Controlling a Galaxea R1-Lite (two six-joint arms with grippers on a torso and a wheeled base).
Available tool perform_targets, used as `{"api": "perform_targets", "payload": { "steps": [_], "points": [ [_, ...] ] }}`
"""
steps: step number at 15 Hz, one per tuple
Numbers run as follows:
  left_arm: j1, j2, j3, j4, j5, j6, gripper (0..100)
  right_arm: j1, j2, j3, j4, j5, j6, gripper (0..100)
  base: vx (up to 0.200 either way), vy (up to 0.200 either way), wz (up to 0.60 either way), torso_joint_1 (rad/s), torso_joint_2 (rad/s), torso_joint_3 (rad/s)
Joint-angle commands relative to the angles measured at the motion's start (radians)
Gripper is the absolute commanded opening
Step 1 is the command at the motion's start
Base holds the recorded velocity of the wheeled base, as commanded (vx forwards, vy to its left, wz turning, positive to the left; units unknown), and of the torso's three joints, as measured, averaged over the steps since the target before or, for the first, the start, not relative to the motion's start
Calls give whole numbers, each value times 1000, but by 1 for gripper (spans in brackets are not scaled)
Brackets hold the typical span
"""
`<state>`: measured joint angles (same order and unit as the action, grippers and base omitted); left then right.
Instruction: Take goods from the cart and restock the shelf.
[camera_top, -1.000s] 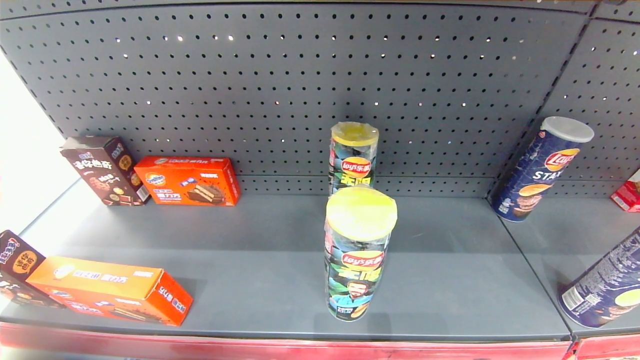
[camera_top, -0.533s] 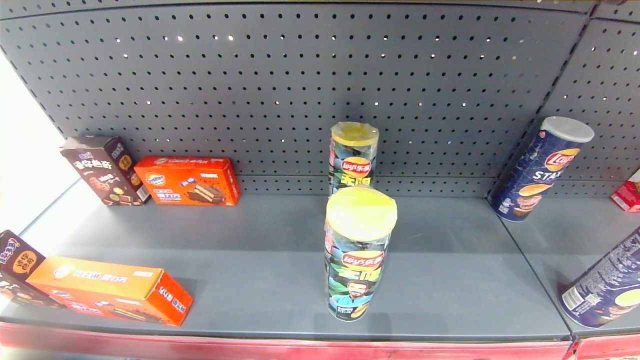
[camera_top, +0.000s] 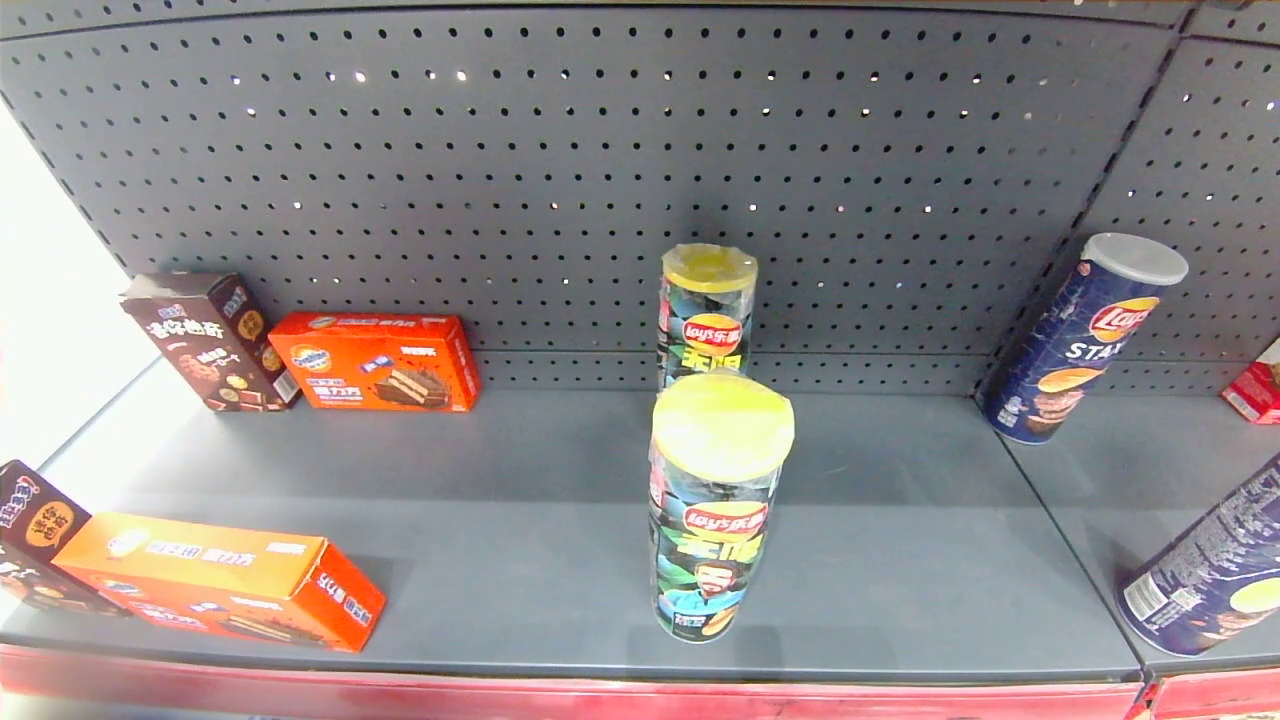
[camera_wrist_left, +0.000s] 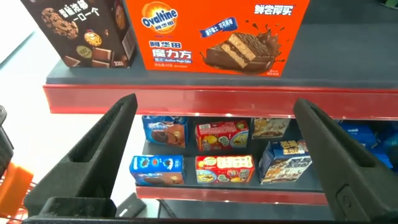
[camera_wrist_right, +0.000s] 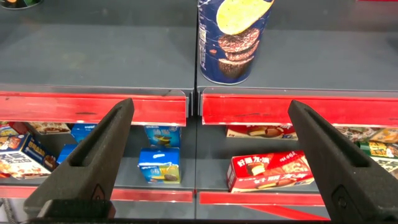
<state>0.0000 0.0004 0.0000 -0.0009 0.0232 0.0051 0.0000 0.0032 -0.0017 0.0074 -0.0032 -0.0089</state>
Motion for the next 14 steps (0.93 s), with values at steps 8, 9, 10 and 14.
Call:
{"api": "perform_targets", "payload": {
  "steps": [8,9,10,14],
  "points": [
    [0,0,0,-1,-3,3,100,0,1,0,0,5,-2,100,0,0,0,0,0,0],
    [0,0,0,-1,-3,3,100,0,1,0,-1,5,1,100,0,0,0,0,0,0],
    [0,0,0,-1,-2,-2,100,0,1,0,0,5,0,100,0,0,0,0,0,0],
    [0,0,0,-1,1,-5,100,0,1,0,0,5,-2,100,0,0,-300,1,2,1]
  ]
}}
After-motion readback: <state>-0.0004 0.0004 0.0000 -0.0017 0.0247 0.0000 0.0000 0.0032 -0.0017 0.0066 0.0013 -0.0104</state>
